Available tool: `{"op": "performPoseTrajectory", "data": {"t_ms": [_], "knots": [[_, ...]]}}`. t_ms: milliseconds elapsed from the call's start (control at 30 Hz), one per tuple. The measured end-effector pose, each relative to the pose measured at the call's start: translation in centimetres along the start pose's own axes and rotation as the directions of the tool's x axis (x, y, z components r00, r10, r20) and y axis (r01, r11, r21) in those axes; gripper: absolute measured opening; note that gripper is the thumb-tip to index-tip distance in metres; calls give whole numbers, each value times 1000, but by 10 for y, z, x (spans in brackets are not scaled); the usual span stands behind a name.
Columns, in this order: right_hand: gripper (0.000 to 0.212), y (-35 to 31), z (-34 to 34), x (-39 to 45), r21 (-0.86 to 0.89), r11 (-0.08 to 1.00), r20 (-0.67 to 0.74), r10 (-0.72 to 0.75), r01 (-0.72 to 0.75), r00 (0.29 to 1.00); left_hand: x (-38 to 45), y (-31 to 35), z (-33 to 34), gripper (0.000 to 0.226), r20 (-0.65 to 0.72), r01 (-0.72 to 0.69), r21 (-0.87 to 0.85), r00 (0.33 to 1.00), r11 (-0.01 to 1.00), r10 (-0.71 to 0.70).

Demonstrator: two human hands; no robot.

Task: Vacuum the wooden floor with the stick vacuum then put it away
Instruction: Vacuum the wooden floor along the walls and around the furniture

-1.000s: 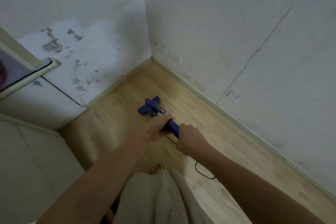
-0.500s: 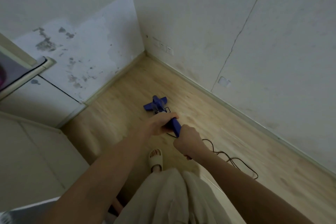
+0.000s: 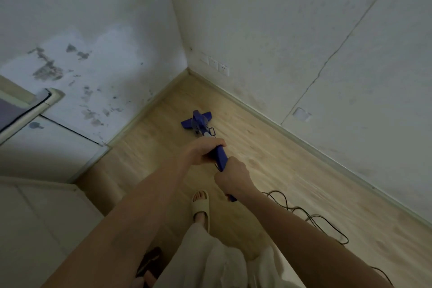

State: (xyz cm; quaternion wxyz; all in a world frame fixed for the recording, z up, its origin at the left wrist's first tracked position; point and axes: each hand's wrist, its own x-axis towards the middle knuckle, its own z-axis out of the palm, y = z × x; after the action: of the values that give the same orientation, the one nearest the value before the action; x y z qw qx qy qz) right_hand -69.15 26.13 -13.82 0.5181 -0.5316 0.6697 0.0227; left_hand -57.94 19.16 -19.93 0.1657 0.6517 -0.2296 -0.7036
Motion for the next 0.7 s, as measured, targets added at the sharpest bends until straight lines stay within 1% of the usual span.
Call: {"op": "performPoseTrajectory", "data": {"t_ms": [67, 167, 233, 333, 400, 533, 700], "knots": [[31, -29, 7, 23, 16, 1000, -13, 4, -4, 1000, 13, 20, -28, 18, 10, -6, 14, 1000, 1000, 6], [24, -71, 15, 55, 47, 999, -11, 26, -25, 1000, 33, 48, -70, 22, 26, 12, -5, 1000, 1000, -12], [23, -95, 16, 72, 89, 995, 4, 41, -41, 999, 43, 64, -93, 22, 32, 14, -6, 999, 1000, -14], [29, -122, 12, 97, 124, 991, 18, 50, -52, 999, 56, 89, -115, 21, 35, 9, -3, 999, 1000, -9], [26, -134, 6, 113, 133, 990, 9, 46, -47, 999, 66, 103, -123, 19, 36, 7, -17, 999, 1000, -6], [21, -143, -6, 133, 80, 996, -18, 26, -24, 999, 78, 121, -127, 22, 34, -2, -74, 999, 997, 5], [19, -129, -20, 136, -50, 998, 37, 51, -50, 998, 79, 116, -113, 18, 37, 5, -133, 999, 991, 0]]}}
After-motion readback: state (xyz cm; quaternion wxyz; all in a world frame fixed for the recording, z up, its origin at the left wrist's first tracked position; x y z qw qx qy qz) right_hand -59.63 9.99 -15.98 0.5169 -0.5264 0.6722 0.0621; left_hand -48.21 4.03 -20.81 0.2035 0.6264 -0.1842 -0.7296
